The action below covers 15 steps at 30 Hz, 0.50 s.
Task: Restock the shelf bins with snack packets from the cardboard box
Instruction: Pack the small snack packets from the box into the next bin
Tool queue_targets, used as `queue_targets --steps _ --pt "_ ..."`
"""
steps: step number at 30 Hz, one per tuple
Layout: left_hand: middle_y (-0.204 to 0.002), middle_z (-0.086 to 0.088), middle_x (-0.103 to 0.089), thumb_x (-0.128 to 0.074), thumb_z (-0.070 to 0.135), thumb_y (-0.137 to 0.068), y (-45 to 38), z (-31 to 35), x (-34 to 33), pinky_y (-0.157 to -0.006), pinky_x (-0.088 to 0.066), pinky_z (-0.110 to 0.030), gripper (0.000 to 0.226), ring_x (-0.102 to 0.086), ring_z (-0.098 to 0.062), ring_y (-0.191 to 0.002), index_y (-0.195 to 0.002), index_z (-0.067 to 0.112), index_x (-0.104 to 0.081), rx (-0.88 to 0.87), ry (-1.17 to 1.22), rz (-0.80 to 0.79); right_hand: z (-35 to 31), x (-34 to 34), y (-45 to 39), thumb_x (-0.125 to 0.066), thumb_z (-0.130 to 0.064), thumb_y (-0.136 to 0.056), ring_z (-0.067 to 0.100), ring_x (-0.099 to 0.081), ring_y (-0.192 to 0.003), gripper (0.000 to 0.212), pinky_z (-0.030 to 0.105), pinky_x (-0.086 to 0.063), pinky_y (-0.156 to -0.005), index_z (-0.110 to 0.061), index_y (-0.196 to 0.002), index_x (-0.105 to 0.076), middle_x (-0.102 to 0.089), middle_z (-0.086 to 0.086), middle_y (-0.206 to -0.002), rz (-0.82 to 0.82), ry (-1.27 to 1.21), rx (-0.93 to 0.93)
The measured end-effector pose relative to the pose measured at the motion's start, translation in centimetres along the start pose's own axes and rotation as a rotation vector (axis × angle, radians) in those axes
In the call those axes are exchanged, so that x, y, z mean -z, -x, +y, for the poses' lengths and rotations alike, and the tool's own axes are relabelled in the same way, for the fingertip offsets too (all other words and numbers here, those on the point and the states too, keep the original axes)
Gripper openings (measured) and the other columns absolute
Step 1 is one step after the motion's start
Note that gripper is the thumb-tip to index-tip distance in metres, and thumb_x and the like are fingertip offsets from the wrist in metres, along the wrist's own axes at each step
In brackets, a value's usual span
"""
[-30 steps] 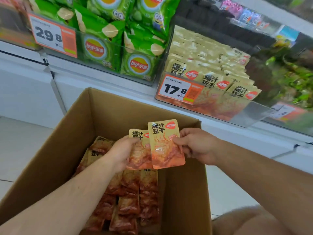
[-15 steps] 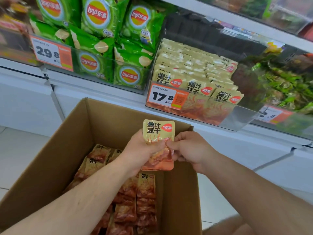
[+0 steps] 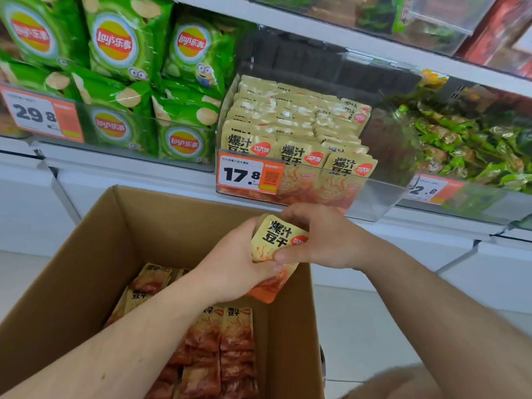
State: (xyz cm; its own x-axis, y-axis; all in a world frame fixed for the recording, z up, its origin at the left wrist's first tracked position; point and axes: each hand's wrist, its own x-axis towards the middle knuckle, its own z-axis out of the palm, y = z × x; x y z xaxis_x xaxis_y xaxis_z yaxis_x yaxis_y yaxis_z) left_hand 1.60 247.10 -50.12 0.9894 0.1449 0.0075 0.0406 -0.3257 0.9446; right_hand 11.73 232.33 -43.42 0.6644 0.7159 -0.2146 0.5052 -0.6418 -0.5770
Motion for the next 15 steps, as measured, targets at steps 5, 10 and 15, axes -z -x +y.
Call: queue_targets --steps 5,10,15 --pt "-0.106 0.018 -0.062 -0.077 0.018 -0.082 -0.5 1.2 -0.6 -0.084 -0.052 -0.025 0.057 -0.06 0.001 -0.097 -0.122 0.04 -0.044 -0.042 -0.102 -0.08 0.6 0.2 0.1 -0.087 -0.025 -0.071 0.006 -0.063 -0.08 0.035 0.026 -0.051 -0.069 -0.032 -0.093 -0.06 -0.066 -0.011 -0.088 -0.029 0.002 0.064" --pt "-0.119 0.014 -0.052 -0.076 0.021 -0.083 -2.0 3.4 -0.6 -0.081 -0.047 -0.016 0.064 -0.055 0.0 -0.104 -0.126 0.04 -0.032 -0.124 -0.2 -0.153 0.8 1.7 1.1 -0.083 -0.02 -0.073 0.005 -0.065 -0.086 0.039 0.031 -0.054 -0.076 -0.03 -0.105 -0.063 -0.069 -0.013 -0.093 0.023 -0.015 0.073" --pt "-0.119 0.025 -0.049 -0.085 0.025 -0.075 -5.0 8.4 -0.2 -0.085 -0.047 -0.012 0.087 -0.055 0.005 -0.106 -0.139 0.036 -0.028 -0.226 -0.163 -0.096 -0.6 7.3 2.9 -0.08 -0.013 -0.078 0.012 -0.068 -0.072 0.013 0.032 -0.056 -0.069 -0.019 -0.088 -0.072 -0.074 -0.004 -0.078 0.156 -0.033 -0.055"
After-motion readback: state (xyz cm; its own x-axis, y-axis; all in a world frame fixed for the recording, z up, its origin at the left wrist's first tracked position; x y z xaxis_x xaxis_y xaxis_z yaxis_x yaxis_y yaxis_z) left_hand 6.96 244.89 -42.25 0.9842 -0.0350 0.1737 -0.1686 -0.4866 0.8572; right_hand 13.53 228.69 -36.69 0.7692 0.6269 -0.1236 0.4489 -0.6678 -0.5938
